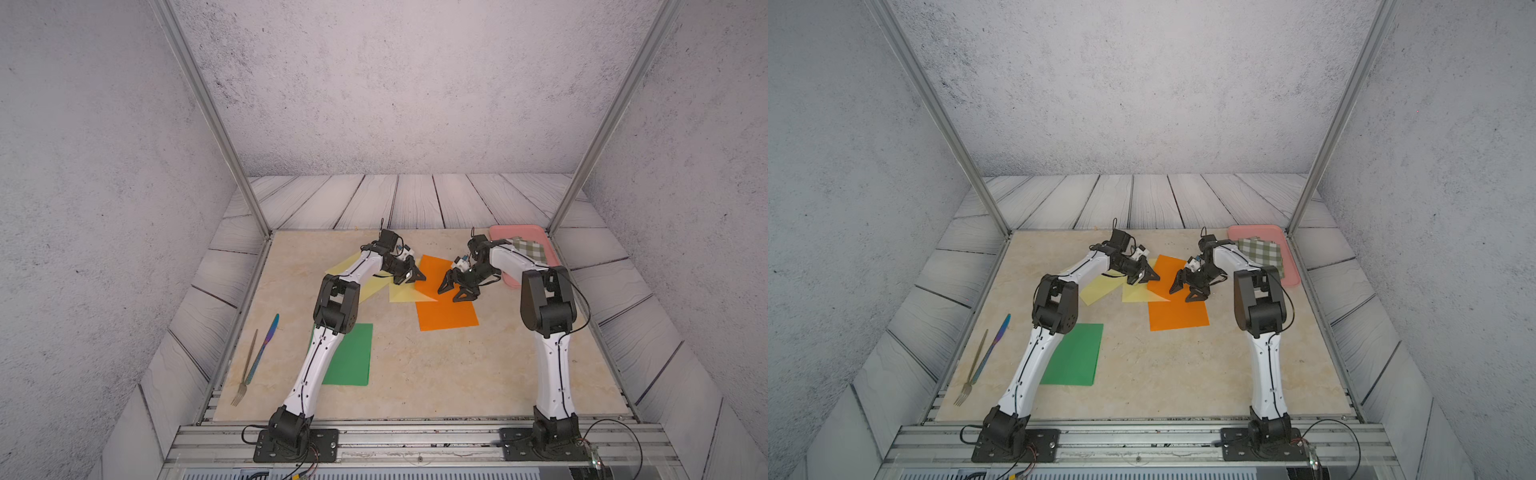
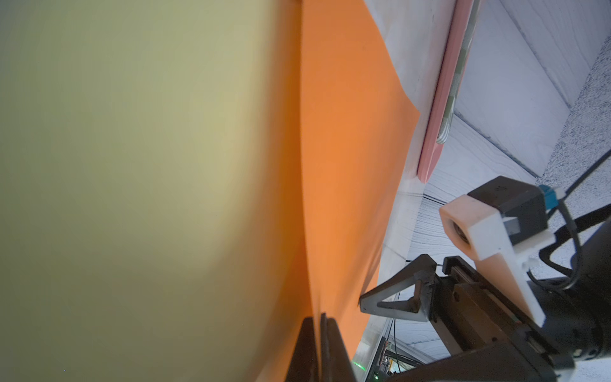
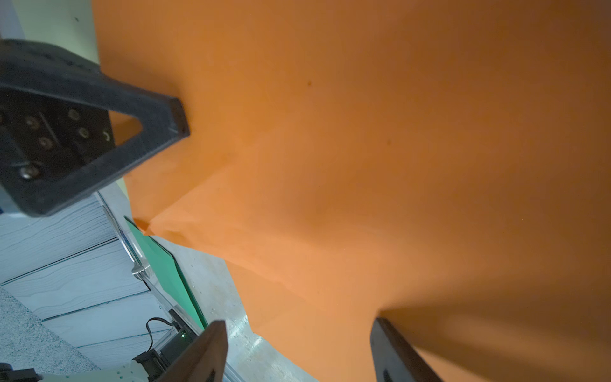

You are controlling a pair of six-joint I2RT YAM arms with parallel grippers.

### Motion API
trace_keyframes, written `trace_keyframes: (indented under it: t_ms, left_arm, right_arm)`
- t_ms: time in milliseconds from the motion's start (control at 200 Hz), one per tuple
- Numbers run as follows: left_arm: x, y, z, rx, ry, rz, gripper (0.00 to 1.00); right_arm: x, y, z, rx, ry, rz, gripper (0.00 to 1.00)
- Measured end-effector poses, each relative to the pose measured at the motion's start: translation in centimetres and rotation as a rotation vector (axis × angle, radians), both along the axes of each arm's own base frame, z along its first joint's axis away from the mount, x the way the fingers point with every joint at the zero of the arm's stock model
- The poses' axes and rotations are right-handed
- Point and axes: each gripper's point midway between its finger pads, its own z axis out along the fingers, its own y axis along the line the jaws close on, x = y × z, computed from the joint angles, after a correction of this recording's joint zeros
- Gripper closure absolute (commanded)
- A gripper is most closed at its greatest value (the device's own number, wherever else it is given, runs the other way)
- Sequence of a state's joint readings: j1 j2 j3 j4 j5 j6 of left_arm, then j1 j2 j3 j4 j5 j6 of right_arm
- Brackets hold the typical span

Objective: Sort the scattered colored papers by color
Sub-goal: Pick up the colored paper from the center of the board.

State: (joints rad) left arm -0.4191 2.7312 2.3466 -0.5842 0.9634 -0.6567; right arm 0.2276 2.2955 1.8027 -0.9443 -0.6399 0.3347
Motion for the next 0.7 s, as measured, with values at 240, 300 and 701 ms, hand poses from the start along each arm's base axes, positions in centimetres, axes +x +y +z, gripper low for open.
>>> trace_keyframes:
  t_ms: [240, 300, 701]
  left_arm:
    - [0.1, 0.1, 0.0, 0.023, -0.032, -0.004, 1.00]
    - [0.3, 0.1, 0.6, 0.024, -0.047, -0.002, 1.00]
    - [1.1, 0.0, 13.5, -0.058, -0.287, 0.009, 1.00]
  right_arm:
    - [0.6, -0.5, 0.5, -0.088, -0.068, 0.006, 0.19]
    - [1.0, -1.0, 1.0, -0.109, -0.089, -0.004, 0.19]
    - [4.1, -1.3, 14.7, -0.052, -0.420, -0.102, 0.15]
